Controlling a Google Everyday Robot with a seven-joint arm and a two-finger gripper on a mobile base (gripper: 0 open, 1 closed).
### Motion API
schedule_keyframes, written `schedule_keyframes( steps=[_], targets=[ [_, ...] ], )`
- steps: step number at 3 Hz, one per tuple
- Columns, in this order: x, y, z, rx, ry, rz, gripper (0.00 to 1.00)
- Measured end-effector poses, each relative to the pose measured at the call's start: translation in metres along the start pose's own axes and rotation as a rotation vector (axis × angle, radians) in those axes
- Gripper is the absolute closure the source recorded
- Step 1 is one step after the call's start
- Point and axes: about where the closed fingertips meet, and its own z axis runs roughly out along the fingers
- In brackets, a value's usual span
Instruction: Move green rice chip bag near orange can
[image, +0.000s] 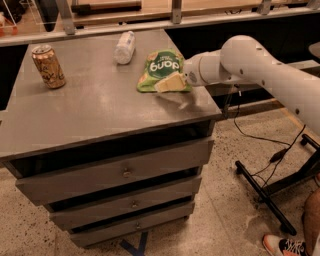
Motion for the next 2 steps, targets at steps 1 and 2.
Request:
schedule_keyframes(
  steps=[1,2],
  targets=[
    [-0.0035,-0.0010,0.0020,-0.005,-0.013,-0.005,0.41],
    [-0.0065,-0.0025,0.0040,-0.008,-0.017,-0.020,0.64]
  ],
)
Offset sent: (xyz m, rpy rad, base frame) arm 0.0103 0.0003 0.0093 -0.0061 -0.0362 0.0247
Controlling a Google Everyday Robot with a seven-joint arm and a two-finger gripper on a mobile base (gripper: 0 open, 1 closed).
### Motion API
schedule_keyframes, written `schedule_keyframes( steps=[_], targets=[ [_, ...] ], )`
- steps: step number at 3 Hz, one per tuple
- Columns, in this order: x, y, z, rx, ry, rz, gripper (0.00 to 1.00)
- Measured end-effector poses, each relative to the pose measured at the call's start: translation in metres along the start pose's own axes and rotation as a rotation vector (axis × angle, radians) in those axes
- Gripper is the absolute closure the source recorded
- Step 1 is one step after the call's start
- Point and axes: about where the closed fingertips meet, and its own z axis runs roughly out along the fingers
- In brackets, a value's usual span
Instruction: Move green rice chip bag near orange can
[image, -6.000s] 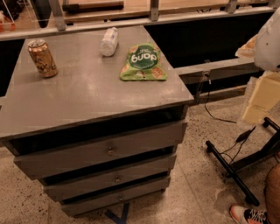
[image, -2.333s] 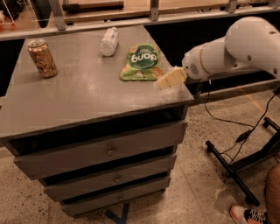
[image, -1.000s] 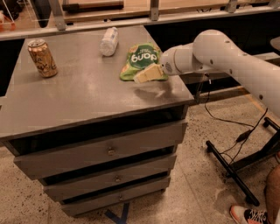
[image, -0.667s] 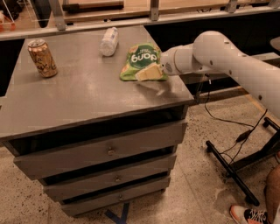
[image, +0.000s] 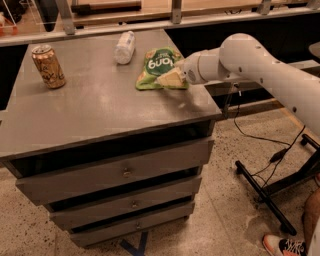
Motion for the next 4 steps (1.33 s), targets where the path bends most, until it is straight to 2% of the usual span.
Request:
schedule_keyframes(
  steps=[1,2,3,4],
  targets=[
    [-0.003,-0.001,0.003,-0.009,0.001,-0.017,0.88],
    [-0.007,-0.001,0.002,-0.029,-0.017,-0.034,1.00],
    [-0.013,0.003,0.003,-0.125,-0.079,-0.049,1.00],
    [-0.028,0.021,-0.011,-0.252,-0.094,-0.116,1.00]
  ],
)
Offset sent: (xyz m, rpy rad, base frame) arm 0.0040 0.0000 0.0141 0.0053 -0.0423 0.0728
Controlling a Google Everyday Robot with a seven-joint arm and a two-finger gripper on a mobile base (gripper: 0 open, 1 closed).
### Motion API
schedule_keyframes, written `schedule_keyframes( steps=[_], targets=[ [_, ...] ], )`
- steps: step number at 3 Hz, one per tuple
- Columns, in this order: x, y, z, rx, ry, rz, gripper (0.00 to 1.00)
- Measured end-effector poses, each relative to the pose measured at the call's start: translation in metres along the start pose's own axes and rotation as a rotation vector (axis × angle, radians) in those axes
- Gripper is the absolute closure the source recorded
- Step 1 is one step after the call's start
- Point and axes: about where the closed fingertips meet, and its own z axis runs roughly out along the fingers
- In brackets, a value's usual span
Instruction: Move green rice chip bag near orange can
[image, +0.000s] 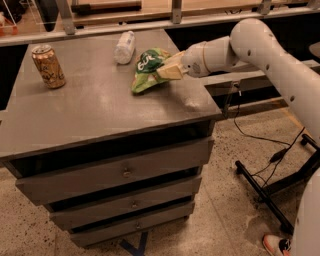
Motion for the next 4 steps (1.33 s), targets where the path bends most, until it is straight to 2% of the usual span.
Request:
schedule_keyframes(
  steps=[1,2,3,4],
  targets=[
    [-0.019,0.029,-0.007,-0.115,0.034,-0.073,1.00],
    [-0.033,0.051,-0.005,-0.192,0.030,-0.110,1.00],
    [-0.045,0.070,0.004,-0.205,0.028,-0.123,1.00],
    [-0.056,0.079,0.025,-0.191,0.003,-0.131,1.00]
  ],
)
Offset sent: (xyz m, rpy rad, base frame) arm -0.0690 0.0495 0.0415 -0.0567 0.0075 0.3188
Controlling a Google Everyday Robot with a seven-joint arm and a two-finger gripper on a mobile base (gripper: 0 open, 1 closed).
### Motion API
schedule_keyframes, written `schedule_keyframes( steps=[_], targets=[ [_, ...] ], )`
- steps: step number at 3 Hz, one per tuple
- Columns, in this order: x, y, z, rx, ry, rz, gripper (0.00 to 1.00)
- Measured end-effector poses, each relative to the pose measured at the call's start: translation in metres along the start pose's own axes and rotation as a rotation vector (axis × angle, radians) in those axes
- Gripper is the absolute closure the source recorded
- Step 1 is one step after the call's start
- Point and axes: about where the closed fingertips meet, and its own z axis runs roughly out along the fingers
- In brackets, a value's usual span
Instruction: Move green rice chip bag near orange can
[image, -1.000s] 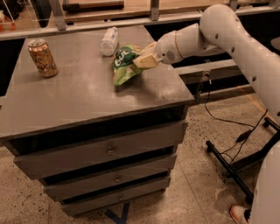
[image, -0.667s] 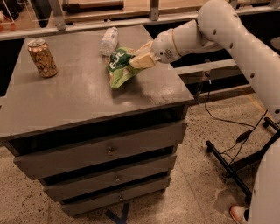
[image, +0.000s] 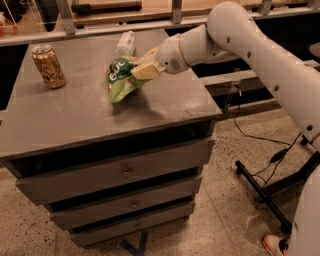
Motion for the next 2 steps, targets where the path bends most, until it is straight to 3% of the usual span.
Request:
schedule_keyframes(
  steps=[1,2],
  targets=[
    [-0.007,-0.003,0.025,0.022,-0.015,0.008,1.00],
    [-0.017,-0.002,0.050,-0.012,-0.041,0.004,1.00]
  ],
)
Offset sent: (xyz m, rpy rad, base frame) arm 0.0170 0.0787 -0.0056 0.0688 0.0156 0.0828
